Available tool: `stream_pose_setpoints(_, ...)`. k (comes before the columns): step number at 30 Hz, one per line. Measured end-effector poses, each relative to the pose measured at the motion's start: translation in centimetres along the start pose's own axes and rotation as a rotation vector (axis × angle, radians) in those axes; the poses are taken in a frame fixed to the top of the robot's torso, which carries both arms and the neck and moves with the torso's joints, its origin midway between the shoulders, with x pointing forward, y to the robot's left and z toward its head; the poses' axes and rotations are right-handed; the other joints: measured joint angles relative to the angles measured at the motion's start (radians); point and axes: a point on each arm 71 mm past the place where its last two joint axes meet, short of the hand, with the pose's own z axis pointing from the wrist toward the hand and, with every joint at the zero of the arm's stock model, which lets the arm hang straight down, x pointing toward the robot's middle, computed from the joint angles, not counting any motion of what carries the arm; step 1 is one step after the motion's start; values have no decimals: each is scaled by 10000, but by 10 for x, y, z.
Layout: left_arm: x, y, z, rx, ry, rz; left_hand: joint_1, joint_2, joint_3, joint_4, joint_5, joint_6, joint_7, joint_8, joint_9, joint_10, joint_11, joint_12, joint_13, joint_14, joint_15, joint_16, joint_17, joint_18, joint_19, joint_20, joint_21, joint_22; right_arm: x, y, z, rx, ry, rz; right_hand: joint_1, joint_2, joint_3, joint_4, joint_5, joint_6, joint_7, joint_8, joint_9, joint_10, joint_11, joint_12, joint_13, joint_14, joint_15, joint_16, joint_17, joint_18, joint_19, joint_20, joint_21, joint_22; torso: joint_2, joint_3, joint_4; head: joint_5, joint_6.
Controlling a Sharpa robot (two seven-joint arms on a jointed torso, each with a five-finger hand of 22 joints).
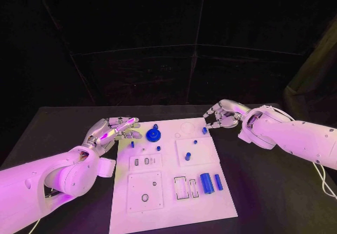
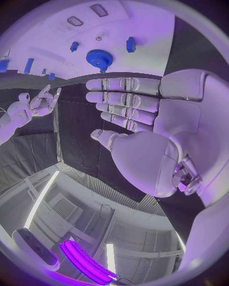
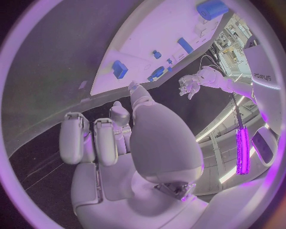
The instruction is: Assemble the parts on the task board
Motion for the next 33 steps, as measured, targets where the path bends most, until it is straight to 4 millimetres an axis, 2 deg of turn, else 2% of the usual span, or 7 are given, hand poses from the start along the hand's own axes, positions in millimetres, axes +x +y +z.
stream_pose_setpoints(23,-1,1,0,-18,-23,16,0,0,0,0,0,0,0,0,0,0,0,0,0,0,0,0,-2,0,0,0,0,2,16,-3,-1,55,584,-3,5,6,-28,-28,-1,0,0,0,-2,-36,37,-47,12,0,0,0,-1,0,0,0,0,6,-12,-8,-11,5,-52)
stream_pose_setpoints(26,-1,1,0,-20,-22,15,0,0,0,0,0,0,0,0,0,0,0,0,0,0,0,0,-2,0,0,0,0,3,16,-4,0,84,592,-12,111,111,-28,-28,-1,43,37,5,4,-36,37,-47,28,0,0,0,-2,0,0,0,0,38,-12,-12,-11,5,-50)
stream_pose_setpoints(28,-1,1,0,-21,-20,15,0,0,0,0,0,0,0,0,0,0,0,0,0,0,0,0,-2,0,0,0,0,3,17,-4,1,102,610,-13,197,198,-9,-52,-31,123,-19,67,20,-36,37,-47,39,0,0,0,-2,0,1,0,0,47,-12,-12,-11,7,-50)
stream_pose_setpoints(30,-1,1,0,-21,-19,14,0,0,0,0,0,0,0,0,0,0,0,0,0,0,0,0,-2,0,0,0,0,3,18,-5,2,111,634,-8,265,266,-10,-102,-124,170,20,67,20,-36,37,-7,46,0,0,0,-2,-1,1,0,0,60,-12,-12,-11,12,-56)
stream_pose_setpoints(33,-1,1,0,-23,-18,14,0,0,0,0,0,0,0,0,0,0,0,0,0,0,0,0,-3,0,0,0,0,3,21,-5,2,129,717,4,292,292,28,-140,-170,222,-31,66,20,-32,33,3,78,0,0,0,-2,0,1,0,0,85,-12,-12,-11,21,-66)
